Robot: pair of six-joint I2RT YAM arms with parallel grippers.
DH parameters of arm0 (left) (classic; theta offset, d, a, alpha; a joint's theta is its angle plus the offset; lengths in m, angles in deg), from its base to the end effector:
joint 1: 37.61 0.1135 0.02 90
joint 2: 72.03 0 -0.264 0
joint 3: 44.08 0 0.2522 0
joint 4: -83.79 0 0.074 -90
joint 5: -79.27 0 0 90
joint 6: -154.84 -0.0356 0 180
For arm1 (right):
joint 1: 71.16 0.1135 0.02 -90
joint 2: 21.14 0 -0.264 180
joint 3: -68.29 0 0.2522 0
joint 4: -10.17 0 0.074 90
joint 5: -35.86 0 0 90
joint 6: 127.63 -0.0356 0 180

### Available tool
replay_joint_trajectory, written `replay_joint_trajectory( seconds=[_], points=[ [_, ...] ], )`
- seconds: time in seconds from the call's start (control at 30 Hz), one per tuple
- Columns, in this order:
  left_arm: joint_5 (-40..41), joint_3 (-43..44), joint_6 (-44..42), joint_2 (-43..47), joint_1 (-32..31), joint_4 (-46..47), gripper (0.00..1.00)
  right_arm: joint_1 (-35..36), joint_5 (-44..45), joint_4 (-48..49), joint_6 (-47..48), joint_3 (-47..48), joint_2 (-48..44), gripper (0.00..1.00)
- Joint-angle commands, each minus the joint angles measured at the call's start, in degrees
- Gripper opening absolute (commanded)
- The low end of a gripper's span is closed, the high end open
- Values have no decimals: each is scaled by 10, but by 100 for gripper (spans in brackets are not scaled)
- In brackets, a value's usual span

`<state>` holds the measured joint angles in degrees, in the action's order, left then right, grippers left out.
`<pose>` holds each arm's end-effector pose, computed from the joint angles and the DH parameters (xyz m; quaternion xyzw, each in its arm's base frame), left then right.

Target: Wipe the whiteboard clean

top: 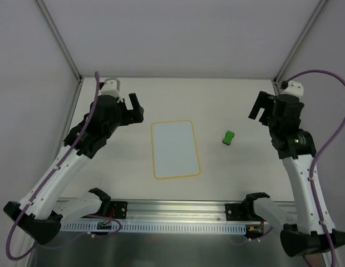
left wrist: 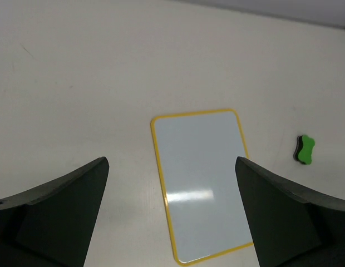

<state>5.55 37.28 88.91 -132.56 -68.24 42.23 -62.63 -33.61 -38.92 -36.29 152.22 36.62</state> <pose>0.2004 -0.1071 0.3947 -0.0337 0.8178 -0.1550 0.5533 0.2040 0.0180 0.4062 0.0275 0.8256 -0.1141 0.5519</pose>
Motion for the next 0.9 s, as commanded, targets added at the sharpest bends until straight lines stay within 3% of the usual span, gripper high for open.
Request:
replay_joint_trajectory(
  seconds=[0.0,0.13,0.4,0.87],
  points=[
    [70,29,-82,85,3,-22,99,-4,57,-17,68,30,-83,99],
    [104,38,-133,163,3,-24,99,-4,58,-15,101,49,-186,99],
    [162,35,-189,307,3,-35,99,-4,28,-16,143,52,-302,99],
    [187,30,-231,401,3,-47,99,17,17,9,171,15,-370,99]
  ],
)
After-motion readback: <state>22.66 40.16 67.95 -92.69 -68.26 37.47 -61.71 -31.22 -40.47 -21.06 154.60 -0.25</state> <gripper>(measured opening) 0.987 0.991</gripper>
